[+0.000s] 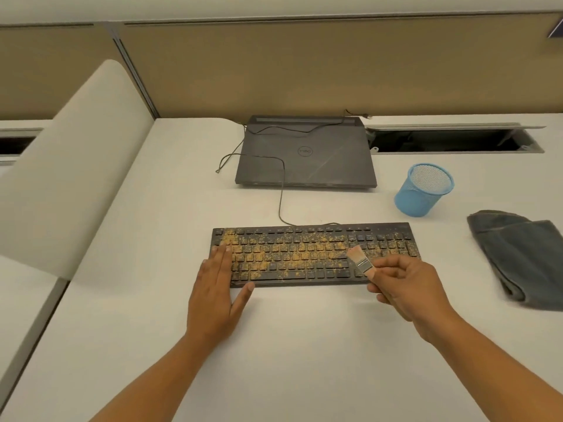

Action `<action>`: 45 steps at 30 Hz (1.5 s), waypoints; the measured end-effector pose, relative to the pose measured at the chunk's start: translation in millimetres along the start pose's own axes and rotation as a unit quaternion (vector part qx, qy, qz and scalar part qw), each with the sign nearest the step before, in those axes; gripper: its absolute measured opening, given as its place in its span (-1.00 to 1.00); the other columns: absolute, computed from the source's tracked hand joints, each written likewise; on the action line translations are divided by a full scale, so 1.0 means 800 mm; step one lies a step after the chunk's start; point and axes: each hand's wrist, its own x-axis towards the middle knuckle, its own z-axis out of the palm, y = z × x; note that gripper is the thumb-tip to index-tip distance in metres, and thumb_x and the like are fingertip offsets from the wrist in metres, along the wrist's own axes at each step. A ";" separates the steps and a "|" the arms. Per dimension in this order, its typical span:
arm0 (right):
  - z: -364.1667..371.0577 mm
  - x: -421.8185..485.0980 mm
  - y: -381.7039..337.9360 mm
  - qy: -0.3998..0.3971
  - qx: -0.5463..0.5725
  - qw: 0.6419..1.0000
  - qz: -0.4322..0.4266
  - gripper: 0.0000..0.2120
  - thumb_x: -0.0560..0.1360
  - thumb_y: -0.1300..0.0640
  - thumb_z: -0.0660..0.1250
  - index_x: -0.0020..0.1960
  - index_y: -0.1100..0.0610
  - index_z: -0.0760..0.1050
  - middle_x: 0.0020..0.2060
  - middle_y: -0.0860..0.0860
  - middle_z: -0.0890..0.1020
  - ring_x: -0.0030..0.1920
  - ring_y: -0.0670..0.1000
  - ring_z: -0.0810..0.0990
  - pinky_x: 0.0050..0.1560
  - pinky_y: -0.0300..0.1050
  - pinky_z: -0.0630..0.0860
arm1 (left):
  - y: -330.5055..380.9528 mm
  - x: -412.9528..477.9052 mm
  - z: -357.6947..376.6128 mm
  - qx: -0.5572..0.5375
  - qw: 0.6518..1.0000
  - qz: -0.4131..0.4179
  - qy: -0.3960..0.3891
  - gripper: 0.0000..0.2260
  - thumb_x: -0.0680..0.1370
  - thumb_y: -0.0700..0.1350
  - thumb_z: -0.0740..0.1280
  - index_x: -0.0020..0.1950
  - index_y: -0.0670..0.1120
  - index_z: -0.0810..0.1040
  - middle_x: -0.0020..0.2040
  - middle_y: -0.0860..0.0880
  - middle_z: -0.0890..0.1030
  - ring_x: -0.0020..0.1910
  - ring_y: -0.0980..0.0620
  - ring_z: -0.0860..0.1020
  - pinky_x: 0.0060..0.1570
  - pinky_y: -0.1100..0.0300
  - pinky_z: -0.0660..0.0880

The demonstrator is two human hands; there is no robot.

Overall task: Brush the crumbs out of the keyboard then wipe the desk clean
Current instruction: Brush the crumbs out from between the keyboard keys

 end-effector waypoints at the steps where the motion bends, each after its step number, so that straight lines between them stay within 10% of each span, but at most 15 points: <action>1: 0.004 -0.002 0.001 0.005 -0.007 1.000 -0.008 -0.83 0.44 0.34 0.47 0.02 0.21 0.61 -0.20 0.15 0.71 -0.25 0.06 0.71 -0.27 -0.13 0.63 | -0.012 -0.001 -0.005 0.002 1.000 -0.003 0.000 -0.32 0.61 0.27 0.03 0.61 -0.11 0.06 0.61 0.00 0.04 0.59 0.05 -0.03 0.54 0.10 -0.05; 5: 0.024 -0.013 0.003 -0.040 -0.028 0.999 -0.024 -0.70 0.41 0.46 0.44 -0.01 0.11 0.69 -0.12 0.09 0.73 -0.01 0.12 0.69 0.03 -0.05 0.63 | -0.061 0.000 -0.019 0.008 1.000 -0.022 -0.007 -0.28 0.59 0.33 -0.03 0.61 -0.09 0.02 0.62 -0.01 0.02 0.59 0.07 -0.08 0.54 0.12 -0.09; 13: 0.069 -0.019 -0.016 0.052 -0.041 0.993 -0.101 -0.87 0.36 0.32 0.53 -0.18 0.12 0.67 -0.30 0.10 0.70 -0.30 0.03 0.59 -0.33 -0.16 0.50 | -0.113 -0.002 -0.020 0.029 0.997 -0.052 -0.039 -0.19 0.55 0.42 -0.10 0.61 -0.11 0.04 0.61 -0.02 0.03 0.58 0.11 -0.10 0.54 0.14 -0.09; 21: 0.108 0.006 -0.038 -0.022 0.030 0.991 -0.131 -0.92 0.49 0.28 0.44 -0.09 0.13 0.68 -0.31 0.05 0.70 -0.27 0.01 0.63 -0.23 -0.21 0.62 | -0.112 0.000 -0.018 0.011 0.997 -0.060 -0.053 -0.16 0.51 0.45 -0.13 0.60 -0.10 0.11 0.60 0.00 0.10 0.57 0.13 -0.03 0.53 0.16 -0.06; 31: 0.211 0.040 -0.068 -0.098 -0.154 0.949 -0.255 -0.83 0.53 0.17 0.34 -0.13 -0.07 0.64 -0.28 -0.04 0.70 -0.24 0.05 0.70 -0.29 -0.03 0.65 | -0.109 0.003 -0.025 -0.001 0.997 -0.065 -0.045 -0.18 0.52 0.45 -0.08 0.60 -0.09 0.13 0.59 0.01 0.12 0.57 0.14 -0.01 0.52 0.18 -0.04; 35: 0.252 0.053 -0.075 -0.112 -0.216 0.924 -0.294 -0.78 0.55 0.19 0.32 -0.21 -0.01 0.65 -0.26 -0.19 0.60 -0.37 -0.32 0.54 -0.41 -0.45 0.38 | -0.108 0.004 -0.025 -0.006 0.997 -0.067 -0.044 -0.18 0.53 0.45 -0.08 0.59 -0.09 0.14 0.59 0.01 0.15 0.57 0.13 0.02 0.53 0.15 0.02; 45: 0.284 0.063 -0.077 -0.116 -0.270 0.897 -0.331 -0.78 0.59 0.12 0.26 -0.13 0.12 0.65 -0.34 -0.24 0.58 -0.36 -0.35 0.53 -0.39 -0.45 0.36 | -0.110 0.005 -0.025 -0.002 0.997 -0.065 -0.045 -0.19 0.53 0.45 -0.05 0.58 -0.10 0.16 0.58 -0.01 0.17 0.57 0.08 0.07 0.52 0.09 0.09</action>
